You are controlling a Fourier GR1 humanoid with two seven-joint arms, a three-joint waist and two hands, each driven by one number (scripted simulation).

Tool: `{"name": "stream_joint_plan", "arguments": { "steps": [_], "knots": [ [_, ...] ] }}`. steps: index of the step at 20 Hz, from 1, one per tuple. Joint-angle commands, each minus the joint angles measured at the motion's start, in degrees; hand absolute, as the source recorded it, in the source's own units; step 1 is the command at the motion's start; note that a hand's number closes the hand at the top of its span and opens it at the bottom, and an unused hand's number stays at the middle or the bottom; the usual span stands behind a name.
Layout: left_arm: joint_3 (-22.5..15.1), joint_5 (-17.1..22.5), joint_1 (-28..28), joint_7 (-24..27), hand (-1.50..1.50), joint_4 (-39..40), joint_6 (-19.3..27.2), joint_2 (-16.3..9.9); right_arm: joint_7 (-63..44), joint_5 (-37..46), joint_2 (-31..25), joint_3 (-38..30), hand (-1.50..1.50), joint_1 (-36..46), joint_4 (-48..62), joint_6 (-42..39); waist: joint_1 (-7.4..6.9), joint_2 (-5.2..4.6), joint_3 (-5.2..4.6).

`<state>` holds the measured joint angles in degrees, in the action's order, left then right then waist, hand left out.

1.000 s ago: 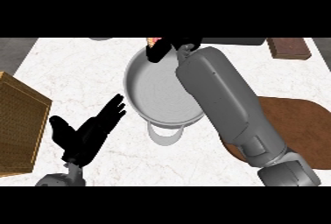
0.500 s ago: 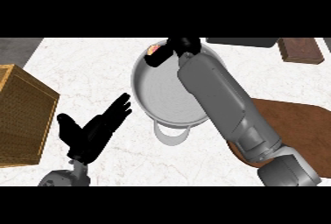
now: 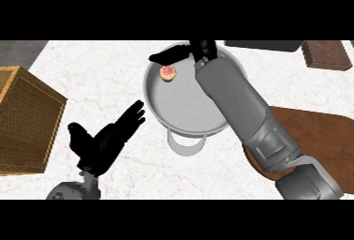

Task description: Pick the cupcake from the cutting board and place it in the pot

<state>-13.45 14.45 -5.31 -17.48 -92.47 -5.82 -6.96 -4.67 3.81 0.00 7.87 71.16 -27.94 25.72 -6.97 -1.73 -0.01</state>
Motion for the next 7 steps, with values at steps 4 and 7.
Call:
{"name": "stream_joint_plan", "arguments": {
  "steps": [4,7],
  "knots": [
    [2.01,0.60,2.54,2.72,0.00,1.00,-1.86,-1.62,7.09,-2.33,0.00,-0.61,-1.50,2.17,7.06,8.33,2.20,0.34,-0.05],
    [4.44,1.53,0.73,0.77,0.00,0.01,-1.04,-2.39,11.77,-3.47,-0.32,-2.96,-1.50,0.59,9.44,8.15,3.28,0.42,0.01]
  ]
}}
